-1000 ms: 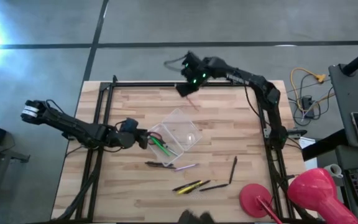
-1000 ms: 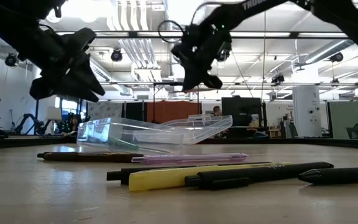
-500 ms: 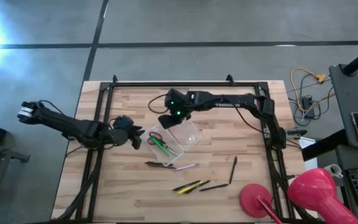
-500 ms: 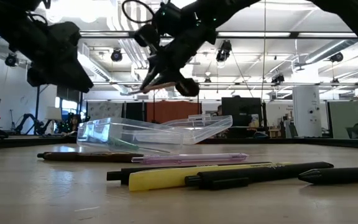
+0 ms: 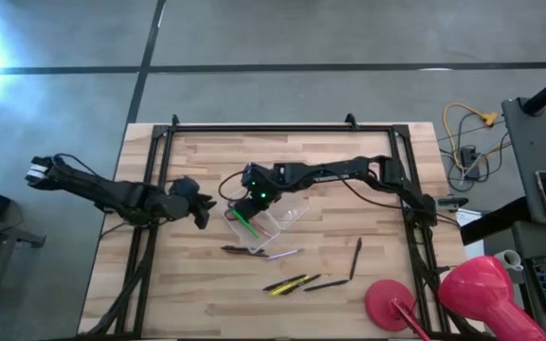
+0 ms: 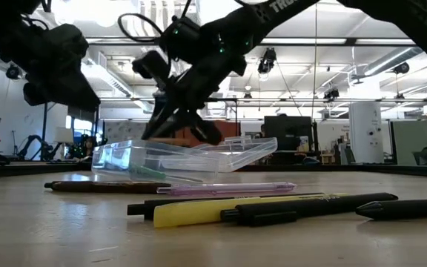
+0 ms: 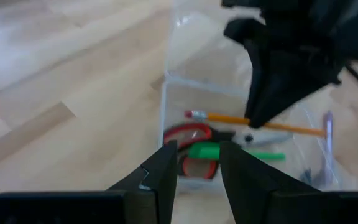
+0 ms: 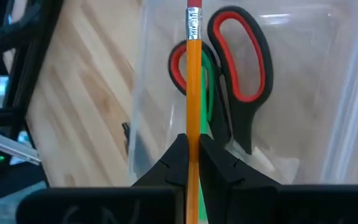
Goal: Pick & place school supplies into a supply box
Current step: Put the pencil into the transparent case, then put the black pen into the transparent case
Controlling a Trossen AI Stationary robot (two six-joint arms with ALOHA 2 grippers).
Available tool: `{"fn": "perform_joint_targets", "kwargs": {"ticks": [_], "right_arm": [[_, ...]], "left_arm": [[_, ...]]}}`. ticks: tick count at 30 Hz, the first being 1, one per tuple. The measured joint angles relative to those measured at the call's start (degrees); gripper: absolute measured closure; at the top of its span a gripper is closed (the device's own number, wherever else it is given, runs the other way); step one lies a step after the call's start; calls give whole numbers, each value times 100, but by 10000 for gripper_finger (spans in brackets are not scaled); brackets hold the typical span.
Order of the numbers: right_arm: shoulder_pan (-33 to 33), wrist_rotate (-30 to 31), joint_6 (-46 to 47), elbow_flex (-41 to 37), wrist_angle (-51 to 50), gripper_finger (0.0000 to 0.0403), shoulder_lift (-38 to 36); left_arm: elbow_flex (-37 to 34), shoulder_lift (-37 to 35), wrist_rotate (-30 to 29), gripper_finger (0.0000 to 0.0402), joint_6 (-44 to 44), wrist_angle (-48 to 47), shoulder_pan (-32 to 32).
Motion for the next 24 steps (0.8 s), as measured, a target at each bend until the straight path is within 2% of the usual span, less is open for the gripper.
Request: {"fn": "perform_joint_targets", "kwargs": {"ticks": [6, 11, 13, 17, 24], "right_arm": [[20, 64, -720, 2, 102, 390, 112], [20, 189, -1667, 2, 84, 390, 119], [26, 190, -1740, 2, 42, 387, 119], [35, 184, -1731, 2, 48, 361, 119], [33, 141, -1731, 2, 18, 290, 119]], "left_arm": [[30, 282, 246, 297, -3, 7, -5], [64, 466, 506, 297, -48, 25, -24], [31, 541, 647, 297, -135, 5, -77], [-5, 708, 809, 297, -373, 6, -269], [-10, 1034, 839, 297, -881, 106, -731]]}}
